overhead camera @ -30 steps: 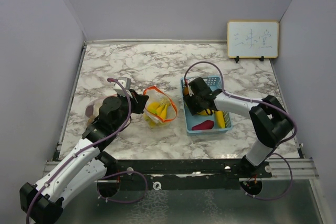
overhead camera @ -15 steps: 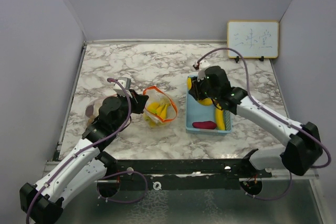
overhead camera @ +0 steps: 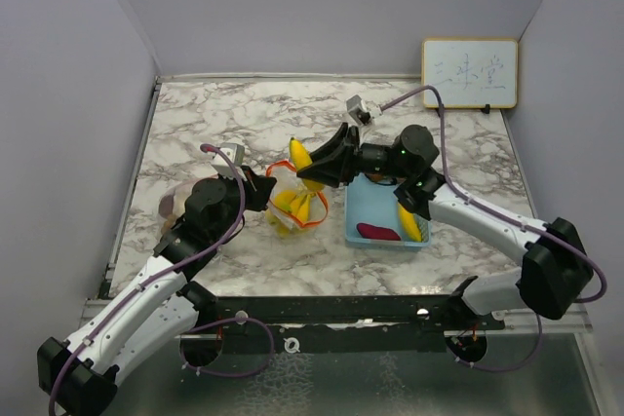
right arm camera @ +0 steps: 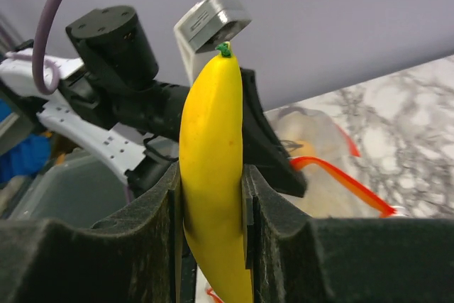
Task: Place the food in the zip-top bag and seal the zipper
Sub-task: Place the fake fruit in the zipper food storage bag.
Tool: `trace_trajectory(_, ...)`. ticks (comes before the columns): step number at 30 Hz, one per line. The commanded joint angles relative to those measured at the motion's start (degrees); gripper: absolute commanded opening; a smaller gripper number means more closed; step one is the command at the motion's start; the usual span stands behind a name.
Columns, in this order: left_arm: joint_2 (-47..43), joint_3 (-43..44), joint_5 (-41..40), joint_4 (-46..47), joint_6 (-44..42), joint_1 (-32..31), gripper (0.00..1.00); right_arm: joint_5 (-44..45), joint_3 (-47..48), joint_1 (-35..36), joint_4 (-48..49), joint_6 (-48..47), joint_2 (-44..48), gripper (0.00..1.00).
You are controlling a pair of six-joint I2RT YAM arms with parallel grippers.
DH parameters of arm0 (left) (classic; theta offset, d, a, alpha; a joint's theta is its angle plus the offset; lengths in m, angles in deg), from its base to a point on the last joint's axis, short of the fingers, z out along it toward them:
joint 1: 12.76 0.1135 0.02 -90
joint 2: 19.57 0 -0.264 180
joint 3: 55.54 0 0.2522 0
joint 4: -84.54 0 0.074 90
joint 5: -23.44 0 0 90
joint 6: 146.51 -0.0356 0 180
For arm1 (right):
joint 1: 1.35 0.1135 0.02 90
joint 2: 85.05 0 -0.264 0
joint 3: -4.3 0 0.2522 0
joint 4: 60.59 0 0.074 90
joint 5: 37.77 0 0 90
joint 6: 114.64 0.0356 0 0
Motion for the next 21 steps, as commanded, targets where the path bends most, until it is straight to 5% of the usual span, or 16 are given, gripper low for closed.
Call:
trace_trajectory(1,-0.69,0.13,-0.86,0.37,0.28,0.22,0.0,-8.19,-2.87,1.19,24.04,13.27,-6.37,0.03)
trace_trajectory(7,-1.15,0.58,-1.09,0.14,-0.16,0.18,0.0,-6.41,-6.38,1.32,27.83,17.79,-11.29,0.08)
trace_trajectory(16,-1.02,0.4,-1.13,0.74,-0.29,0.19,0.0,5.59,-3.68,2.94,-5.37,-0.65,-6.66,0.51)
trace_trajectory(21,-0.52,0.49,-0.49,1.31,-0.16,0.2,0.0,11.63,-2.35,3.04,-13.55,-3.65,-3.92,0.6)
